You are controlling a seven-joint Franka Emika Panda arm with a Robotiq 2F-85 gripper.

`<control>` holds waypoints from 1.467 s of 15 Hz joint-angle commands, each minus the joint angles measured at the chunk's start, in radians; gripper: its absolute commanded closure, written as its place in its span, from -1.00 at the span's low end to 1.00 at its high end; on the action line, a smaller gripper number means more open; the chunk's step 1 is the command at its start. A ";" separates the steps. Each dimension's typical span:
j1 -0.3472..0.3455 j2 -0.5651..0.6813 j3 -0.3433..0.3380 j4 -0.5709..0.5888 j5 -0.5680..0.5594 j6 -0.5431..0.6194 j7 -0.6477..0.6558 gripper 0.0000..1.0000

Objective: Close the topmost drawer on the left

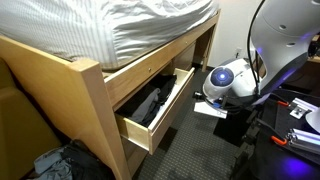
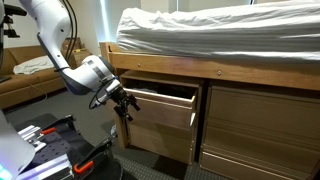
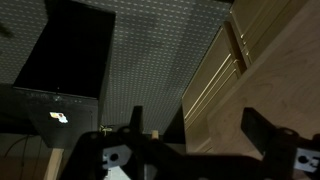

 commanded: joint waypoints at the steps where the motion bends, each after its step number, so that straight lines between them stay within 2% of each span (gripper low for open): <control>1: -0.056 0.020 0.074 0.069 0.144 0.102 -0.147 -1.00; 2: 0.003 0.056 0.030 0.074 0.151 0.044 -0.127 -1.00; 3: 0.029 0.016 0.002 -0.015 0.151 0.014 -0.120 -1.00; 5: 0.029 0.016 0.002 -0.015 0.151 0.014 -0.120 -1.00; 6: -0.075 -0.022 0.055 -0.016 0.120 0.135 -0.172 -1.00; 10: 0.030 0.015 0.053 0.017 0.156 0.115 -0.104 -1.00; 11: 0.054 0.005 0.065 -0.008 0.215 0.162 -0.139 -1.00; 12: 0.048 -0.003 0.097 -0.016 0.281 0.219 -0.212 -1.00; 14: 0.004 -0.017 0.174 -0.022 0.395 0.328 -0.363 -1.00; 15: -0.066 -0.036 0.233 -0.016 0.411 0.360 -0.446 -1.00; 16: 0.013 -0.013 0.211 -0.006 0.543 0.284 -0.472 -1.00; 18: -0.036 -0.018 0.266 -0.004 0.573 0.327 -0.547 -1.00; 21: -0.071 -0.021 0.274 -0.003 0.575 0.338 -0.574 -1.00; 22: -0.016 0.013 0.243 0.009 0.654 0.325 -0.579 -1.00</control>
